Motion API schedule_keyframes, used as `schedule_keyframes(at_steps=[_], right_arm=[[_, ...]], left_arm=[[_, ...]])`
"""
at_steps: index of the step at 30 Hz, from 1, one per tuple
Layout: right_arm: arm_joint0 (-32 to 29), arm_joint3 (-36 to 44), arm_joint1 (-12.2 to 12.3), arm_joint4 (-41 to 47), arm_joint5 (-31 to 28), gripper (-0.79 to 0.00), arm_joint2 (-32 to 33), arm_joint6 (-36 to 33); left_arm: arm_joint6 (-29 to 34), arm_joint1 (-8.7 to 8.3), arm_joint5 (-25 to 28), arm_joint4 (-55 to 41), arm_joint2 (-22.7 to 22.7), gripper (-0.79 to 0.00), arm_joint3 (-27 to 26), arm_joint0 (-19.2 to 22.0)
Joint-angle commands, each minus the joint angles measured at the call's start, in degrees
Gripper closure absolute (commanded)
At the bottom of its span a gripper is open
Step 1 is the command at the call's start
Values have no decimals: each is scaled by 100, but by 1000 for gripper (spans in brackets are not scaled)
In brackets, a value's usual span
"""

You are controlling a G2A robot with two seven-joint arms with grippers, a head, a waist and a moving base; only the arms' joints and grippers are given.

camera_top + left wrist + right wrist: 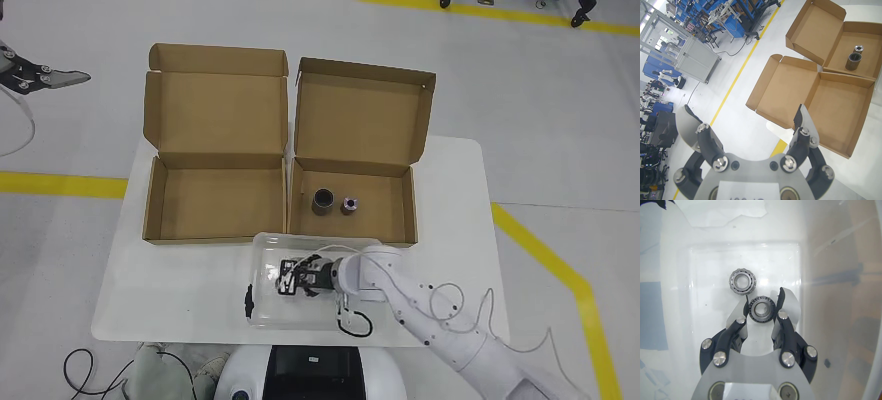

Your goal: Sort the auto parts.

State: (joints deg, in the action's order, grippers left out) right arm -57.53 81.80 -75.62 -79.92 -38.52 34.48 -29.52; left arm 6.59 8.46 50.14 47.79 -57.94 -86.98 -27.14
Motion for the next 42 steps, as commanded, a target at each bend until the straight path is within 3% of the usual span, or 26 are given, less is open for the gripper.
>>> schedule_keyframes(at_steps=[1, 11, 22, 33, 42], right_arm=[[-1, 30, -3, -41, 54, 0, 7, 1], [-325, 644, 139, -163, 258, 0, 423, 318], [-870, 936, 393, 229, -341, 0, 1205, 2118], [-645, 732, 368, 778, -501, 0, 1541, 3886], [-100, 911, 258, 1045, -493, 0, 1575, 4457]], left_arm=[[0, 0, 0, 0, 0, -785, 0, 0], [0, 0, 0, 0, 0, -785, 0, 0], [0, 0, 0, 0, 0, -785, 0, 0], [0, 0, 0, 0, 0, -785, 0, 0], [0, 0, 0, 0, 0, -785, 0, 0]])
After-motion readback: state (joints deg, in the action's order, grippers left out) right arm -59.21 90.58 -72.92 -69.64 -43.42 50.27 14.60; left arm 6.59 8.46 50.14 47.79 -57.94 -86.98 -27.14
